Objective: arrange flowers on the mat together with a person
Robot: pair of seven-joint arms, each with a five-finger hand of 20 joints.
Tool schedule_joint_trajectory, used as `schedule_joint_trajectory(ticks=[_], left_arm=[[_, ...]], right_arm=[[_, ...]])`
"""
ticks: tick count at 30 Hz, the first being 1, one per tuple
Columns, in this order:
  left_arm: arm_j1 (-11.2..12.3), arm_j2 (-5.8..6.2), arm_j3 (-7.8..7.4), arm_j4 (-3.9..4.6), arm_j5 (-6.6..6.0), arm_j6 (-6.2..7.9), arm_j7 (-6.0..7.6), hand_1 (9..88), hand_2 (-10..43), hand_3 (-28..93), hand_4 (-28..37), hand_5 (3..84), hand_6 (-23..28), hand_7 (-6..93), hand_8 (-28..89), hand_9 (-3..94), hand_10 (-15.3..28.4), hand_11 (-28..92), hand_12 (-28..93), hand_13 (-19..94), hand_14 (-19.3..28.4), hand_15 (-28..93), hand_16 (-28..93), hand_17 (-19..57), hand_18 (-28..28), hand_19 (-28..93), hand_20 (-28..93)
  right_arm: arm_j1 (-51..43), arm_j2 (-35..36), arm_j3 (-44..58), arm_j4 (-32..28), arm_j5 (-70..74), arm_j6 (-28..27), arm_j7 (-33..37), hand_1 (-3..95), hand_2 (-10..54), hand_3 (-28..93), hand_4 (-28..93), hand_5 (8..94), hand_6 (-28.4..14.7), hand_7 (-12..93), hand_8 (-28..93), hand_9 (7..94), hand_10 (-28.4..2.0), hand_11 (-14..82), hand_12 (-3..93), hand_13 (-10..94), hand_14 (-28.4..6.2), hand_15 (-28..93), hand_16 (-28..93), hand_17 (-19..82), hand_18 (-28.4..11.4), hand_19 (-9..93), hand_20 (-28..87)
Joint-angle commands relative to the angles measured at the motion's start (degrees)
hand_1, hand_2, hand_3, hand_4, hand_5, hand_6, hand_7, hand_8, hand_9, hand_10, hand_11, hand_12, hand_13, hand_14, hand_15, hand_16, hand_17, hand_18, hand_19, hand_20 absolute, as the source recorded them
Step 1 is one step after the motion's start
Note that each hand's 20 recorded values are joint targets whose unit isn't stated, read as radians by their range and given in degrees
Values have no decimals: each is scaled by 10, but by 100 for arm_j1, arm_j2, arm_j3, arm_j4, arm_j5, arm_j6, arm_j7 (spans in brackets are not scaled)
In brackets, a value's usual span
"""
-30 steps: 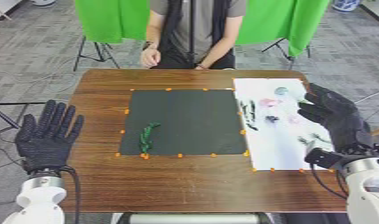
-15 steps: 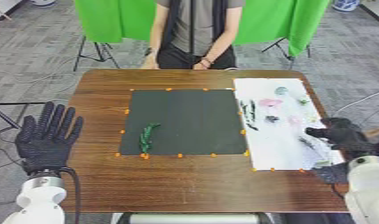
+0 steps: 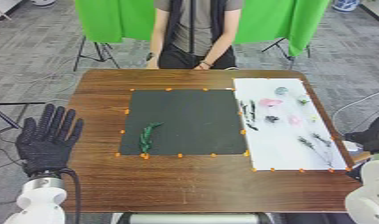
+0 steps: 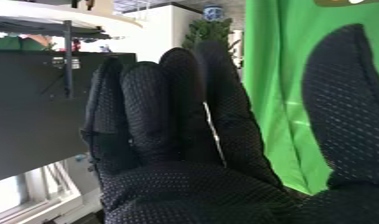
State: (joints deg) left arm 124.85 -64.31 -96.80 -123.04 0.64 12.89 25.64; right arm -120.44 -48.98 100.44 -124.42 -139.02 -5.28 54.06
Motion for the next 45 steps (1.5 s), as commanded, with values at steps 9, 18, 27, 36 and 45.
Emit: schedule_joint_trajectory(ticks=[9, 18, 27, 36, 45], left_arm=[[112, -62, 75, -34, -53, 2, -85, 285, 151, 743, -283, 439, 72, 154, -114, 409, 131, 191, 68, 330, 152, 300, -66, -57, 157, 403, 110], [111, -81, 80, -16, -52, 58, -151, 287, 152, 740, -283, 448, 78, 154, -112, 408, 133, 195, 71, 328, 152, 306, -65, -57, 156, 404, 110], [115, -85, 90, -19, -99, 47, -189, 287, 153, 740, -283, 450, 84, 151, -109, 404, 138, 197, 73, 324, 155, 314, -66, -58, 156, 405, 109], [142, -72, 72, -31, -87, 58, -177, 284, 154, 742, -283, 451, 86, 151, -108, 404, 141, 199, 75, 321, 156, 319, -68, -58, 155, 407, 108], [45, 12, 191, 11, -65, 134, -285, 283, 155, 742, -283, 452, 87, 150, -108, 403, 141, 199, 76, 320, 155, 320, -69, -58, 154, 407, 108]], right_arm=[[373, -337, -263, 588, 1043, -278, -337, 437, -95, 656, -283, 699, -13, 210, -132, 618, -158, 528, 347, 515, -179, 765, 357, 257, -245, 788, 369], [442, -427, -371, 597, 1449, -449, -386, 481, -95, 656, -283, 700, -17, 225, -46, 621, -154, 537, 347, 515, -174, 764, 366, 261, -243, 788, 371], [491, -332, -688, 414, 1563, 153, -170, 524, -66, 664, -282, 743, -28, 341, 62, 668, -152, 537, 445, 548, -173, 769, 364, 282, -249, 806, 376], [663, 50, -1048, -242, 1624, 1296, -105, 501, -45, 705, -280, 723, -20, 417, 124, 671, -161, 579, 465, 567, -179, 789, 371, 296, -260, 838, 385], [2365, 224, -3268, -63, 1525, 1865, -238, 497, -68, 732, -264, 733, -29, 426, 138, 682, -169, 589, 478, 574, -188, 801, 377, 296, -275, 855, 393]])
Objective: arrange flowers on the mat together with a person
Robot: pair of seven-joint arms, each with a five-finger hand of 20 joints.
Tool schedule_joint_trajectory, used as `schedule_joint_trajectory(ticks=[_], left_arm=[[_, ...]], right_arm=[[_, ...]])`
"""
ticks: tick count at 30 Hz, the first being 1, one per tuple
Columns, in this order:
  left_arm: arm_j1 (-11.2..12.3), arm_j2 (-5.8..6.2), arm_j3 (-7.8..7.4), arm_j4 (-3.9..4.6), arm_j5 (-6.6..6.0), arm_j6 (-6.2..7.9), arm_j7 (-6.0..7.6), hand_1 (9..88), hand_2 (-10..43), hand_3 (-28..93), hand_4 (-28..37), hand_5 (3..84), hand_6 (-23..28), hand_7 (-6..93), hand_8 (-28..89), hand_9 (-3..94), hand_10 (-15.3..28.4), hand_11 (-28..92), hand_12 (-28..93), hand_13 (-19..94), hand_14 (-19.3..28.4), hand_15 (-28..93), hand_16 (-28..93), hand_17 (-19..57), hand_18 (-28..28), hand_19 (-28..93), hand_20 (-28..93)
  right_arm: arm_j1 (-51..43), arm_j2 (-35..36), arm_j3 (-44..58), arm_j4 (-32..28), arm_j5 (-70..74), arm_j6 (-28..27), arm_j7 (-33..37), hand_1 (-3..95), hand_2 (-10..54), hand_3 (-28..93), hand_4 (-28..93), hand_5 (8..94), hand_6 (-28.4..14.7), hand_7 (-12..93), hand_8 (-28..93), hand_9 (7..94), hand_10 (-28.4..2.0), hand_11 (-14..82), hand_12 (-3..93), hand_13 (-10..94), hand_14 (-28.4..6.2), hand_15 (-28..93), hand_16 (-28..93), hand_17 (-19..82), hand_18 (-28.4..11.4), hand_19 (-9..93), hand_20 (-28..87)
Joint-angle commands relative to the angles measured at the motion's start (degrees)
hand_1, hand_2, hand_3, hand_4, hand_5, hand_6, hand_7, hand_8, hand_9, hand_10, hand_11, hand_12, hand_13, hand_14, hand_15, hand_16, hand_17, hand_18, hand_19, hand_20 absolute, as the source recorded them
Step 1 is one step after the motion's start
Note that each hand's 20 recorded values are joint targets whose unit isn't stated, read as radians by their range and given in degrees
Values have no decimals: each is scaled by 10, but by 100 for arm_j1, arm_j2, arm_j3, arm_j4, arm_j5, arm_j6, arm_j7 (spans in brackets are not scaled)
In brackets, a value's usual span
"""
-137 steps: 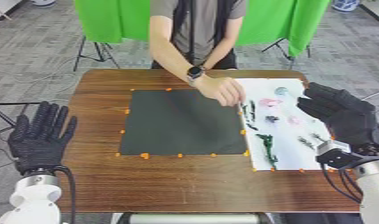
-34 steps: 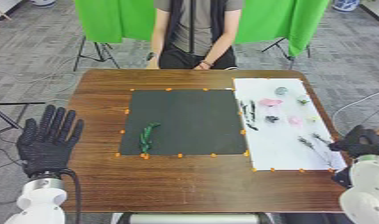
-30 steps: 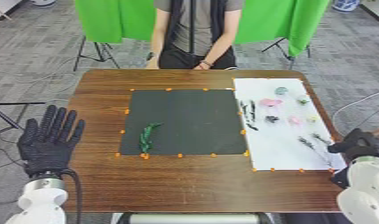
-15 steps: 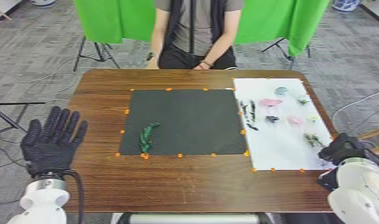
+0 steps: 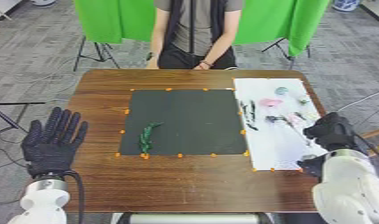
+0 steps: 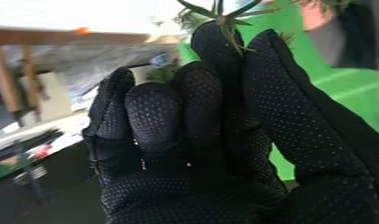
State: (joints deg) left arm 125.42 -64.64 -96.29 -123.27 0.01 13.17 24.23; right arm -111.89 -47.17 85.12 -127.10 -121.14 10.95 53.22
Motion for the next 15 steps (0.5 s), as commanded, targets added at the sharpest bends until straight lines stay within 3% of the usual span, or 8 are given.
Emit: schedule_joint_trajectory(ticks=[1, 3, 7, 15], left_arm=[[-82, 83, 192, 63, 9, 138, -171, 283, 155, 742, -283, 452, 87, 150, -108, 403, 142, 200, 76, 320, 156, 321, -69, -59, 154, 407, 107], [-295, 137, 317, 163, 74, 193, -226, 282, 155, 743, -283, 452, 88, 150, -108, 403, 141, 200, 76, 319, 156, 321, -69, -58, 154, 407, 107], [-736, 248, 579, 327, 264, 113, -319, 283, 155, 743, -283, 453, 88, 150, -108, 402, 141, 200, 77, 318, 156, 321, -70, -59, 153, 407, 107], [-1409, 399, 1135, 541, 238, 81, -424, 283, 155, 743, -283, 453, 88, 151, -107, 402, 143, 201, 78, 314, 158, 322, -69, -60, 153, 406, 106]], right_arm=[[1665, -30, -1938, 271, -199, 148, -332, 496, -69, 734, -263, 735, -30, 425, 139, 683, -169, 590, 479, 574, -189, 802, 377, 295, -276, 856, 394], [2067, -182, -2469, 464, -239, 117, -382, 497, -69, 733, -264, 736, -32, 423, 140, 682, -171, 591, 480, 572, -188, 803, 378, 294, -276, 857, 395], [2743, -580, -3358, 885, -417, 205, -399, 499, -69, 733, -266, 736, -33, 423, 141, 679, -171, 590, 480, 571, -190, 803, 378, 293, -275, 855, 394], [3328, -1608, -4221, 1659, -760, 238, -53, 501, -71, 734, -266, 740, -33, 421, 144, 680, -175, 590, 480, 577, -197, 806, 372, 299, -281, 860, 394]])
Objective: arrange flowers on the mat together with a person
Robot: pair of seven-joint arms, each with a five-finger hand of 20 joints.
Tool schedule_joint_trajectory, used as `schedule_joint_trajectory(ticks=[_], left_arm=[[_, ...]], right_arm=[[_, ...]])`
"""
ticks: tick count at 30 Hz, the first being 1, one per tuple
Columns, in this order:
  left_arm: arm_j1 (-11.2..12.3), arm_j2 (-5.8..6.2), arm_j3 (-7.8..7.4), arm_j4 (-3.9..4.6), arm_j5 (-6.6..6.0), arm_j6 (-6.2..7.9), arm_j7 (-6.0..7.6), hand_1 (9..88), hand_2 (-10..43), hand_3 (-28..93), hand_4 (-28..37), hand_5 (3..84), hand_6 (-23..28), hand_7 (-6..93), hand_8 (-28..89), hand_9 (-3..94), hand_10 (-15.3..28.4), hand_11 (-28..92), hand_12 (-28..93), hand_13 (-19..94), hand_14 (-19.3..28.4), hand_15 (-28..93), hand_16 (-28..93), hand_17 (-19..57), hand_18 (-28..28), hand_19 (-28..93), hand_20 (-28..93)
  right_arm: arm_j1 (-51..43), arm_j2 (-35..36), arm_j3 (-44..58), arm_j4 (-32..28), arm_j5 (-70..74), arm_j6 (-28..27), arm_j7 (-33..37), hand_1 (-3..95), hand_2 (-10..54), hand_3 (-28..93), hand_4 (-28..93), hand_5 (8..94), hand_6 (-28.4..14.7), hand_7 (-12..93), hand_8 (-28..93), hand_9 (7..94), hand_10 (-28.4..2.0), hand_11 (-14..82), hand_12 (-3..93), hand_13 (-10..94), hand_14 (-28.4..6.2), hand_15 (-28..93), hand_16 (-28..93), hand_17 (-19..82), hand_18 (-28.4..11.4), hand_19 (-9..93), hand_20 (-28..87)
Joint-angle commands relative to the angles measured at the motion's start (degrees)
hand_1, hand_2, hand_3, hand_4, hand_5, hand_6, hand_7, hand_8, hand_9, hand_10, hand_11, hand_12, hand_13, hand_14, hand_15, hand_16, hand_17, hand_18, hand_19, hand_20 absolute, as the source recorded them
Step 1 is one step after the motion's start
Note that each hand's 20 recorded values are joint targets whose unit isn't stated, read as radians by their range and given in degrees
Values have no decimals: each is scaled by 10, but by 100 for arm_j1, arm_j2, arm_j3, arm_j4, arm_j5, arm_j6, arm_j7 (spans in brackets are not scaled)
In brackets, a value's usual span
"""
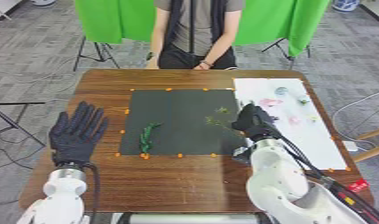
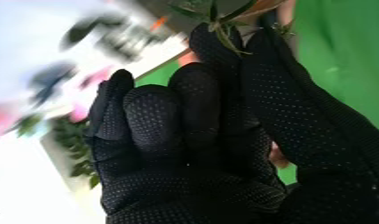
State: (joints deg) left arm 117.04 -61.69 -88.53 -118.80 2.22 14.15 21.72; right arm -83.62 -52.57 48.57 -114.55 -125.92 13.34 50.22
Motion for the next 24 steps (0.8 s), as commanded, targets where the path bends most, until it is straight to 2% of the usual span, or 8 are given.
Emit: schedule_joint_trajectory(ticks=[1, 7, 11, 15, 17, 21, 23, 24], left_arm=[[-629, 121, 419, 109, 13, 4, -187, 283, 155, 742, -283, 454, 88, 151, -107, 402, 143, 201, 77, 314, 158, 323, -69, -60, 153, 406, 106], [-828, 167, 666, 173, 37, 3, -302, 283, 153, 743, -283, 455, 88, 150, -108, 402, 142, 201, 77, 314, 158, 323, -70, -61, 154, 406, 105], [-836, 178, 710, 191, 30, 45, -368, 283, 153, 743, -283, 455, 87, 150, -108, 402, 142, 201, 77, 314, 158, 323, -70, -61, 154, 406, 105], [-796, 186, 727, 186, -29, 87, -352, 284, 153, 741, -283, 455, 87, 151, -108, 403, 143, 201, 77, 314, 158, 322, -70, -61, 154, 406, 105], [-823, 208, 746, 207, -12, 81, -426, 284, 152, 741, -283, 456, 87, 151, -108, 403, 143, 201, 77, 314, 159, 322, -70, -61, 154, 406, 105], [-757, 241, 652, 189, 1, 91, -420, 284, 152, 741, -283, 455, 87, 151, -108, 404, 142, 201, 77, 314, 159, 323, -70, -61, 154, 406, 105], [-713, 245, 612, 172, -21, 181, -442, 285, 152, 741, -283, 456, 87, 151, -108, 404, 143, 201, 77, 314, 159, 323, -70, -61, 154, 406, 105], [-732, 247, 619, 179, -75, 215, -465, 285, 152, 741, -283, 456, 87, 151, -108, 404, 143, 201, 77, 314, 159, 322, -70, -61, 154, 406, 105]], right_arm=[[496, -1206, -602, 478, -351, -35, 229, 501, -72, 735, -264, 742, -36, 419, 146, 681, -177, 590, 479, 578, -199, 807, 370, 301, -282, 863, 395], [454, -1780, -824, 727, -606, 8, 304, 503, -76, 737, -259, 746, -38, 414, 158, 683, -185, 591, 479, 582, -210, 813, 364, 305, -283, 871, 397], [334, -2051, -877, 894, -637, -37, 352, 503, -77, 739, -259, 748, -38, 415, 163, 683, -186, 592, 477, 587, -213, 816, 360, 308, -283, 875, 400], [321, -2245, -975, 1223, -527, -74, 239, 503, -77, 740, -262, 748, -37, 418, 166, 682, -186, 593, 477, 590, -214, 819, 357, 309, -284, 877, 403], [256, -2264, -1011, 1308, -605, -70, 310, 503, -77, 741, -264, 748, -37, 418, 166, 682, -186, 593, 476, 591, -213, 819, 356, 312, -284, 879, 404], [169, -2349, -1012, 1429, -637, -42, 400, 503, -76, 742, -266, 747, -38, 421, 164, 681, -186, 592, 475, 592, -214, 820, 354, 313, -284, 881, 408], [85, -2398, -992, 1461, -668, -116, 373, 502, -76, 743, -267, 746, -38, 422, 164, 681, -186, 592, 474, 592, -213, 821, 353, 313, -284, 881, 410], [44, -2424, -982, 1471, -680, -97, 388, 501, -77, 744, -266, 745, -38, 423, 163, 680, -186, 591, 474, 593, -213, 821, 353, 314, -284, 880, 410]])
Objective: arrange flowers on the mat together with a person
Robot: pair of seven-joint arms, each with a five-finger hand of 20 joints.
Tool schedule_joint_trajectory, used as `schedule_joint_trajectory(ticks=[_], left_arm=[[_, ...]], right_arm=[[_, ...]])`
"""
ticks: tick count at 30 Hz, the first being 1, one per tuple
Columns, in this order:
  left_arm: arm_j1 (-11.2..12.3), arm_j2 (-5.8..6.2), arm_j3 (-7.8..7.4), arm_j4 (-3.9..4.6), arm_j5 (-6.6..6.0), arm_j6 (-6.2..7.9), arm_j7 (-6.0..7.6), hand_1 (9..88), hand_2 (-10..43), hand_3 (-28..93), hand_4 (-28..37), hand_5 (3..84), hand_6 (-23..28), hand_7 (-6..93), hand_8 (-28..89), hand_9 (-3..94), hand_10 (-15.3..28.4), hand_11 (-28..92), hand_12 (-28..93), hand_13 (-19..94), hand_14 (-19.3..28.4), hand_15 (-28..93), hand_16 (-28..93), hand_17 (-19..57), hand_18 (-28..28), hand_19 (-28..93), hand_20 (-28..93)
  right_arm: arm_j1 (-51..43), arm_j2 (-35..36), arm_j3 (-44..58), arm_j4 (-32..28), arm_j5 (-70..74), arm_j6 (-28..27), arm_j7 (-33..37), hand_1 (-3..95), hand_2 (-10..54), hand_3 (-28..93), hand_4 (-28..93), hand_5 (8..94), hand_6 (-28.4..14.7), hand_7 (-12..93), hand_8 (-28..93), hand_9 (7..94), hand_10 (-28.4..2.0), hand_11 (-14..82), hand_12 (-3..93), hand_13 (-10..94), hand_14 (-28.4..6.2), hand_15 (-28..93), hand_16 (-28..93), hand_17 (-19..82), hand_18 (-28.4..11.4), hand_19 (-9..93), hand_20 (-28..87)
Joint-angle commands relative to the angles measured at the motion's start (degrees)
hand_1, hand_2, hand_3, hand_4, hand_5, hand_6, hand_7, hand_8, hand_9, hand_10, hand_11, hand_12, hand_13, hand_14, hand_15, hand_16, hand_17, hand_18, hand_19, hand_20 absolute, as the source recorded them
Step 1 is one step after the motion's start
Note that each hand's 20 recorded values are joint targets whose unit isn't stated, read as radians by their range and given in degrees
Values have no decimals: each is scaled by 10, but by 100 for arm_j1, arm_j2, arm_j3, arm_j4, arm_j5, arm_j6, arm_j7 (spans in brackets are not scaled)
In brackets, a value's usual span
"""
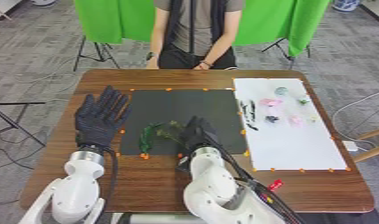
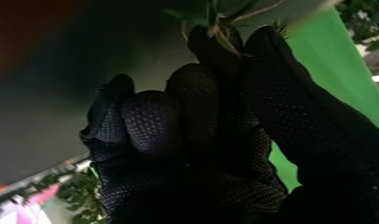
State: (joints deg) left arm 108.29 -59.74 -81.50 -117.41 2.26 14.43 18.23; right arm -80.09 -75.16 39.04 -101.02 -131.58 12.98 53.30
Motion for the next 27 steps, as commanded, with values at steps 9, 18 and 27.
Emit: schedule_joint_trajectory(ticks=[9, 18, 27], left_arm=[[257, 26, -166, -10, -214, 240, 6, 284, 152, 742, -283, 460, 88, 150, -107, 407, 144, 204, 78, 316, 159, 327, -70, -61, 155, 407, 105], [380, 12, -258, -40, -178, 157, 67, 285, 148, 745, -283, 461, 88, 152, -108, 408, 144, 205, 78, 318, 159, 331, -72, -61, 156, 409, 106], [707, -72, -498, -166, -212, 238, 188, 292, 142, 743, -283, 461, 88, 151, -107, 408, 143, 205, 78, 317, 159, 328, -72, -61, 156, 409, 105]], right_arm=[[-297, -52, -64, -104, -50, -286, -93, 467, -95, 738, -248, 719, -44, 422, 151, 666, -194, 600, 419, 583, -217, 817, 352, 308, -284, 874, 416], [-191, -19, 62, -192, 11, -142, -164, 471, -95, 714, -237, 715, -54, 398, 134, 657, -202, 578, 396, 572, -217, 811, 339, 297, -284, 866, 417], [-64, 234, 9, -539, 175, -130, -289, 437, -95, 718, -233, 706, -58, 366, 113, 653, -205, 573, 370, 569, -217, 810, 330, 293, -284, 864, 420]])
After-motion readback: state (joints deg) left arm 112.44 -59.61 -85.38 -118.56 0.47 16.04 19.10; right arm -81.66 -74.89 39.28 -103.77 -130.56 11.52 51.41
